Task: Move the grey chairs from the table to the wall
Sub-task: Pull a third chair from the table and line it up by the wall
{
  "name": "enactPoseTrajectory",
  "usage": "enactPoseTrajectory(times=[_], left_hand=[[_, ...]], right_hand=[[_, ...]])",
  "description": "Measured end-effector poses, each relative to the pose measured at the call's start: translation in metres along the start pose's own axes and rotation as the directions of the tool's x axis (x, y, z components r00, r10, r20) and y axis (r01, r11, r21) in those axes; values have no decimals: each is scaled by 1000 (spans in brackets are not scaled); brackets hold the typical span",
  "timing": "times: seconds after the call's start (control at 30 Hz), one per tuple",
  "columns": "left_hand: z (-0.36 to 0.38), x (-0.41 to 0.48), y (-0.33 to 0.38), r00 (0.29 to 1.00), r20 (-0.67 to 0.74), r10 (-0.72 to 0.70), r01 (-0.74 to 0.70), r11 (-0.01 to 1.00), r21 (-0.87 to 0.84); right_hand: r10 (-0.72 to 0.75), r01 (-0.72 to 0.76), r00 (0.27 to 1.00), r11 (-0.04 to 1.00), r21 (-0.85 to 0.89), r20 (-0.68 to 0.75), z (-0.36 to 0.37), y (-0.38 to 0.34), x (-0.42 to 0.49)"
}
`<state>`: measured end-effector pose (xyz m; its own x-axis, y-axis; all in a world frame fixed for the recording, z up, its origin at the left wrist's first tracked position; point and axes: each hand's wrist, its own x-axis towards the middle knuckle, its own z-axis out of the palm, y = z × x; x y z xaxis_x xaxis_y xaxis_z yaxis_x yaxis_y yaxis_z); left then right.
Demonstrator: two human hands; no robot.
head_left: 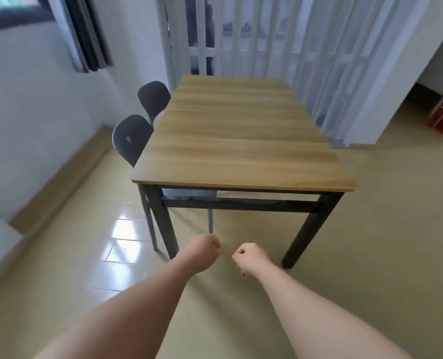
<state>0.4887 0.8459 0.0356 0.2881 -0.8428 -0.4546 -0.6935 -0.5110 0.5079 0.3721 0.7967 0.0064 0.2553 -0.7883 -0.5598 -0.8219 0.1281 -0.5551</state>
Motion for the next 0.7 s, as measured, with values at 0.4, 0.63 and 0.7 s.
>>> enactPoseTrajectory(times=[0.4,0.63,0.7], left_hand=[[-202,77,-167,965,-193,-178,141,972,-189],[-277,150,-220,940,-249,-232,196,967,-160],[-300,177,-227,935,-273,-227,196,971,-133]], right_hand=[[-213,212,974,977,18,78,101,-259,88],[-243,238,962,970,55,122,130,-353,177],[-252,246,961,967,67,114,133,-377,205]])
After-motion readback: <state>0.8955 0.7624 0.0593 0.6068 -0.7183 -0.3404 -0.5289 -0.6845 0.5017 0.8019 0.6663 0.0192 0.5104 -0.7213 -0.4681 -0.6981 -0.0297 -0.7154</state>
